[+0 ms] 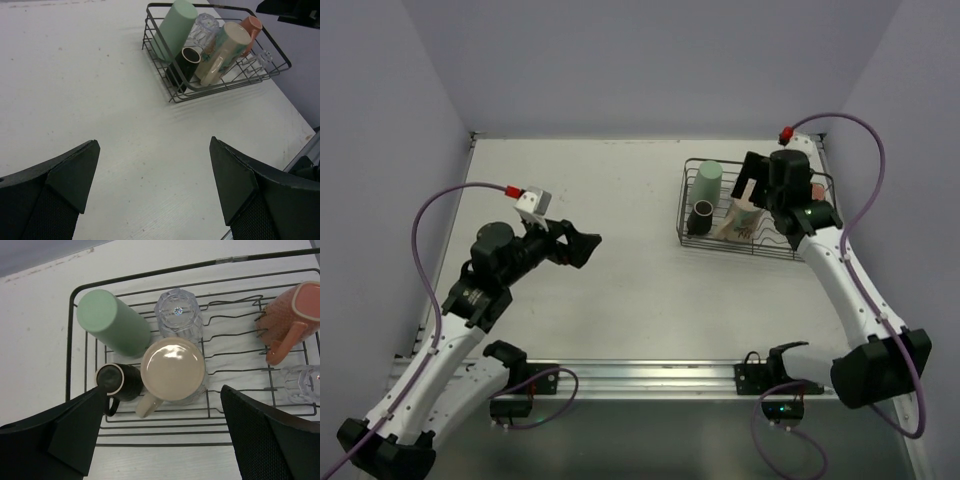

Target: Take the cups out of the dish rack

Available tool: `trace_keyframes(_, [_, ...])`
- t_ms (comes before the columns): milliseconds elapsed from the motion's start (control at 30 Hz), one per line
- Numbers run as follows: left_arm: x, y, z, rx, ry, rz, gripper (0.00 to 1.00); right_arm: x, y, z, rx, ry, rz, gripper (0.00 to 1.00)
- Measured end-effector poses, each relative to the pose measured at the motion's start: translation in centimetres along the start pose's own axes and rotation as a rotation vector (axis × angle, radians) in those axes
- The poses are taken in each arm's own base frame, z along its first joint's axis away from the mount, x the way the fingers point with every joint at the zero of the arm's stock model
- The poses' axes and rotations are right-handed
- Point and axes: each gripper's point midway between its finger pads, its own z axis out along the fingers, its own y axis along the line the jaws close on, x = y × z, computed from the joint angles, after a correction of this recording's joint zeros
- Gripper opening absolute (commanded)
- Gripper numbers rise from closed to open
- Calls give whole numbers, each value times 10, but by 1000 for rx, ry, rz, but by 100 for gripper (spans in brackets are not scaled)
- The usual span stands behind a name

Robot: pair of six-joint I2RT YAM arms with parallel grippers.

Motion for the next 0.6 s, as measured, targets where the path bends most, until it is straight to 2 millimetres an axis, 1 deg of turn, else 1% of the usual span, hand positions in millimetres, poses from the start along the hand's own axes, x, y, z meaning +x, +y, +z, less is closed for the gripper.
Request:
trace_keyframes(133, [-4, -2, -4, -8, -24, 18, 100, -2, 2, 27, 63, 35, -28, 99])
trace_keyframes(267, [-2, -5, -5, -4, -19, 36, 100, 8, -3, 49, 133, 88, -62, 99])
trace_keyframes(400, [0, -7, -5, -3, -14, 45, 100, 21, -7, 61, 166, 145, -87, 99])
trace_keyframes(600, [1, -8, -5, -1, -9, 47, 100, 37, -9, 72, 187, 203, -110, 99])
